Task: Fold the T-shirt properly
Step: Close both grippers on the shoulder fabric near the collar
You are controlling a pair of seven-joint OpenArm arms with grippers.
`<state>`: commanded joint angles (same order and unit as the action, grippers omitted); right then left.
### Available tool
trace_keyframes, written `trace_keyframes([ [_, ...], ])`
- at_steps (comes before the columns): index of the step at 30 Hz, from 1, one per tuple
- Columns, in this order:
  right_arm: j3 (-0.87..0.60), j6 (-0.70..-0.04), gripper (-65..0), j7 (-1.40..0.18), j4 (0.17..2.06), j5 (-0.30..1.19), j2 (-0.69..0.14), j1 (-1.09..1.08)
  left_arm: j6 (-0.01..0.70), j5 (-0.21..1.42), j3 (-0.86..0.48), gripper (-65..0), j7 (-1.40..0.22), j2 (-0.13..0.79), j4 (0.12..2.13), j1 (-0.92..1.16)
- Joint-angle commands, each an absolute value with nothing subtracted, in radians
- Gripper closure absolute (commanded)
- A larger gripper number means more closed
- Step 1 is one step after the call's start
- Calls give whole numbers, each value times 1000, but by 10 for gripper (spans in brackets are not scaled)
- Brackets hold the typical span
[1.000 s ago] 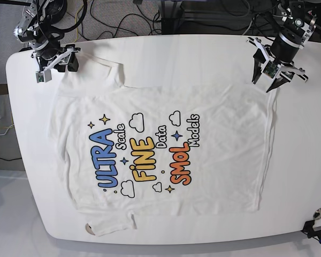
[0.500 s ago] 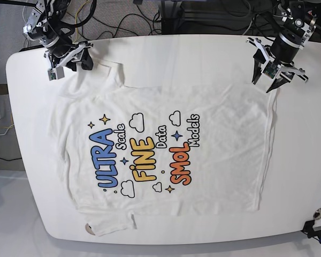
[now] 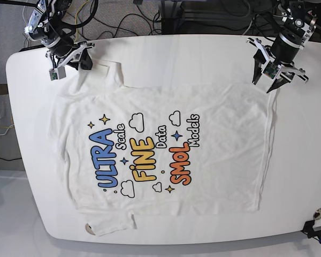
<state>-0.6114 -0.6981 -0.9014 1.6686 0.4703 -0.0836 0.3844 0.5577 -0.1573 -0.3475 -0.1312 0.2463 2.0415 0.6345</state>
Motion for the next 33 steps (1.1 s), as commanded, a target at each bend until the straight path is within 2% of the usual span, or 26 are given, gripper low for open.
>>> trace_keyframes([
  [11,-611,-698,0,-901,1672,467,-87,386,558,-157,-349,-235,-131,246,2041,634],
  [20,-610,-698,0,-903,1834,466,-87,371,559,-157,-348,-235,-133,246,2041,607],
  [30,-610,-698,0,-903,1874,466,-116,334,558,-157,-346,-235,-136,246,2035,572],
  [33,-610,-698,0,-903,1871,466,-116,325,558,-156,-354,-237,-189,246,2032,572],
])
